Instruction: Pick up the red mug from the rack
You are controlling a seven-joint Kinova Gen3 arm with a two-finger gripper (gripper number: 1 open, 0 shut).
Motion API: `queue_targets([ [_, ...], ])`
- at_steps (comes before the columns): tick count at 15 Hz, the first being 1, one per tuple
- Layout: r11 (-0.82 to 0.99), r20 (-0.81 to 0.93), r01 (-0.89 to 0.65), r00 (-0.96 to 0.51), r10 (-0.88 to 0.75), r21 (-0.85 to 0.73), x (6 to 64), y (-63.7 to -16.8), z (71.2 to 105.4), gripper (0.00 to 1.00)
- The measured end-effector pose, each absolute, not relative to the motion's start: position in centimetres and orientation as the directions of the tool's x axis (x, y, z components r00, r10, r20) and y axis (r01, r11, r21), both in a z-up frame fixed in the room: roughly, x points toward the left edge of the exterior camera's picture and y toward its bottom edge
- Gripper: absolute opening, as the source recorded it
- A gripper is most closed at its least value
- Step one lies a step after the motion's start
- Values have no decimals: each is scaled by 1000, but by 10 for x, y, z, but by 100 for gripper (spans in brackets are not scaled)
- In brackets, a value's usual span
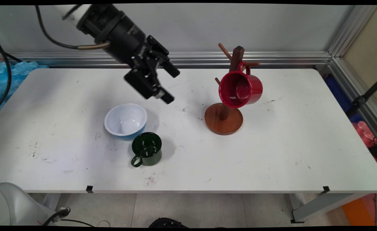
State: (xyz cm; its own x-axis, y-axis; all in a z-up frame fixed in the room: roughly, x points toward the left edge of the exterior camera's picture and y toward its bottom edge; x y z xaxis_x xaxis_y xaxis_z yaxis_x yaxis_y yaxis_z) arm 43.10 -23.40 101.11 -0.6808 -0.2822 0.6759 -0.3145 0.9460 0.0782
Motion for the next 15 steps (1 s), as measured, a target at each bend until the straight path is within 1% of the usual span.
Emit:
queue_targets([
  [6, 999, 658, -33, -752, -30, 8, 457, -226, 1010, 100],
  [10, 988, 639, 150, -757, 136, -33, 472, -222, 1010, 100],
  [13, 965, 626, 258, -744, 233, -53, 481, -219, 1010, 100],
  [15, 953, 621, 297, -737, 268, -59, 484, -219, 1010, 100],
])
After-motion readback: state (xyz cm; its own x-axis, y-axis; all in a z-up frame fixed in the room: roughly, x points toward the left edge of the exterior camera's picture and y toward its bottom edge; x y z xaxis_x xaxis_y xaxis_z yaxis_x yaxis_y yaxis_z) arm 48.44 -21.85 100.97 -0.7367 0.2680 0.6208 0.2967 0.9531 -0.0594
